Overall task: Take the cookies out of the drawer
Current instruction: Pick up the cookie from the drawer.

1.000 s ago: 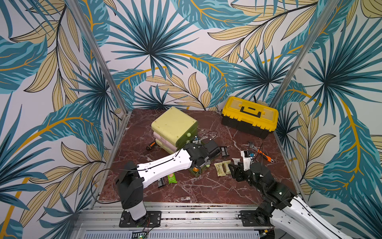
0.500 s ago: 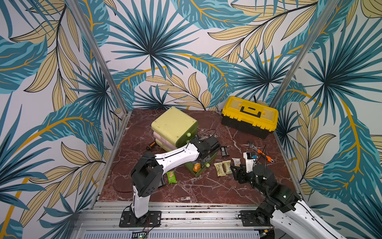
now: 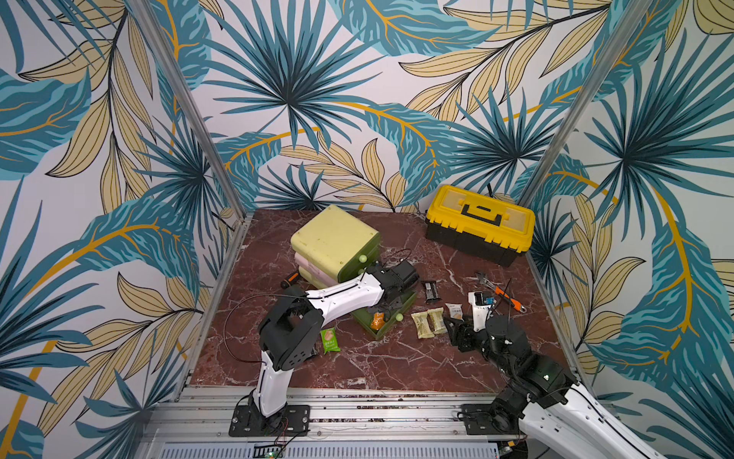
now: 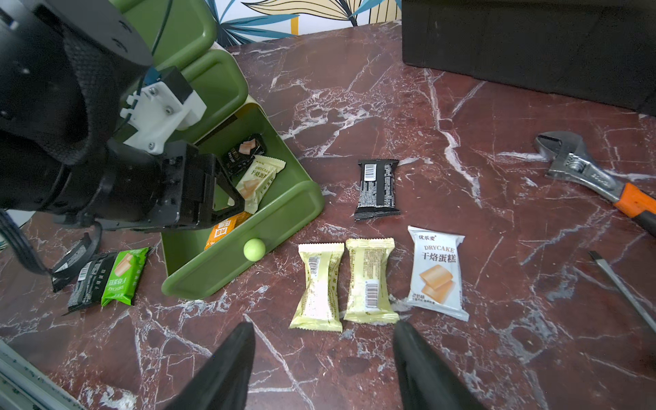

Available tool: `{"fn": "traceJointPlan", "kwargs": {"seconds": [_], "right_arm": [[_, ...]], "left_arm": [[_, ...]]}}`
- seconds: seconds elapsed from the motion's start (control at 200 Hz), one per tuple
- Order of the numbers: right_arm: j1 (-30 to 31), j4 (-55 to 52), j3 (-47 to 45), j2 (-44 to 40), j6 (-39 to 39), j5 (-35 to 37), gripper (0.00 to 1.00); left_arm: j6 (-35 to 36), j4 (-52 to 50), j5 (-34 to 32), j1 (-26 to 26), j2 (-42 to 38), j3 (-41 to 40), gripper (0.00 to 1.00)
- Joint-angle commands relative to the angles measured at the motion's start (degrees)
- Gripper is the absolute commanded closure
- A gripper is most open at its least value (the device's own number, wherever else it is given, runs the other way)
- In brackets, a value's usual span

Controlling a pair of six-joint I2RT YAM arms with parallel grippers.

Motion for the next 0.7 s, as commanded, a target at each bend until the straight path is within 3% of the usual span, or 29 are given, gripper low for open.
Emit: {"fn": "traceJointPlan", "kwargs": {"seconds": [0.0,0.391,0.691], "right_arm": [[-0.11,-1.53,-0.95,0.21,0.44,1.26,0.34],[-0.14,-1.53,-0.94,0.81,0.71,1.82,0.35],[-0.1,-1.25,-0.69,1.51,0.48,1.64,0.34]], "left_arm": [[0.45,0.38,1.16,0.43,1.13,-2.04,0.4],[-0.1,-1.13,1.44,0.53,2.97,-2.06,0.38],[1.22,-1.05,2.68,0.52,4.47,-1.71,0.44]]}}
